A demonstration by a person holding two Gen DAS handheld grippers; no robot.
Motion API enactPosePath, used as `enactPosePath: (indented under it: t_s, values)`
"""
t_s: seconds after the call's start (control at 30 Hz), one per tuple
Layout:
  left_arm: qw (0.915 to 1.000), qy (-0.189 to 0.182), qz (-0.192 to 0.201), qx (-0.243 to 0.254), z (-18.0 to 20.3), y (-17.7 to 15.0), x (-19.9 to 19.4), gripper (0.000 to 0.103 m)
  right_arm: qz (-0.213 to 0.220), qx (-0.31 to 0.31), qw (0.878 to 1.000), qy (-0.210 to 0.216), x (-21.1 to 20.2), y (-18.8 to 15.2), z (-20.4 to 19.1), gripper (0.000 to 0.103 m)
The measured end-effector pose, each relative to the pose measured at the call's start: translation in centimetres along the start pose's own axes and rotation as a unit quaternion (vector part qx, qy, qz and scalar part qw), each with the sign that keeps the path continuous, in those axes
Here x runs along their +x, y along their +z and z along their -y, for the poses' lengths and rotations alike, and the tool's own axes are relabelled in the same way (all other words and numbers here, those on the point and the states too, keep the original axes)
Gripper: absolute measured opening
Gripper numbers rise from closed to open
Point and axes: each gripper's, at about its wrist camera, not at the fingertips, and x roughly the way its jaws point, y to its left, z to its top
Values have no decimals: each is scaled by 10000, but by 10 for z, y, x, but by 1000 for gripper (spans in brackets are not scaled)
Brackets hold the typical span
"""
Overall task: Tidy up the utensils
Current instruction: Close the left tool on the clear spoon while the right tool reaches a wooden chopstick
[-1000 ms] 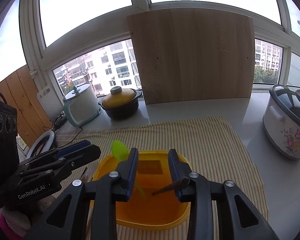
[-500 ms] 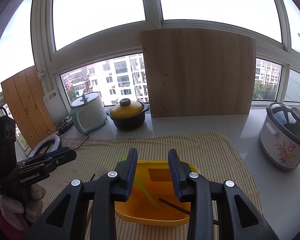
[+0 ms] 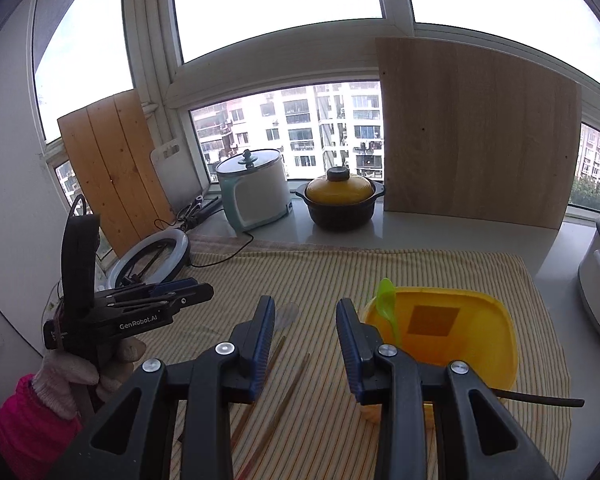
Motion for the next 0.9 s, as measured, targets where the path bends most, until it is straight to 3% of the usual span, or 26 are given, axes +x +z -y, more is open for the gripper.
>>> enactPosePath:
  t_s: [0.23,0.5,0.7,0.9]
  values:
    - [9986,-48,-515,95,-8,-11,33,35,-660,130,9975,220,41,-39,-16,32]
    - [9938,-4,-1049,363,-7,-19,72,35,-1368,167,9904,72,92,-74,-21,24]
    - [9885,53,-1362,655,1,-21,93,28,-1884,90,9820,-77,129,-84,-24,18]
    - [9848,186,-1571,718,0,-22,109,22,-2073,86,9779,-265,148,-84,-20,16]
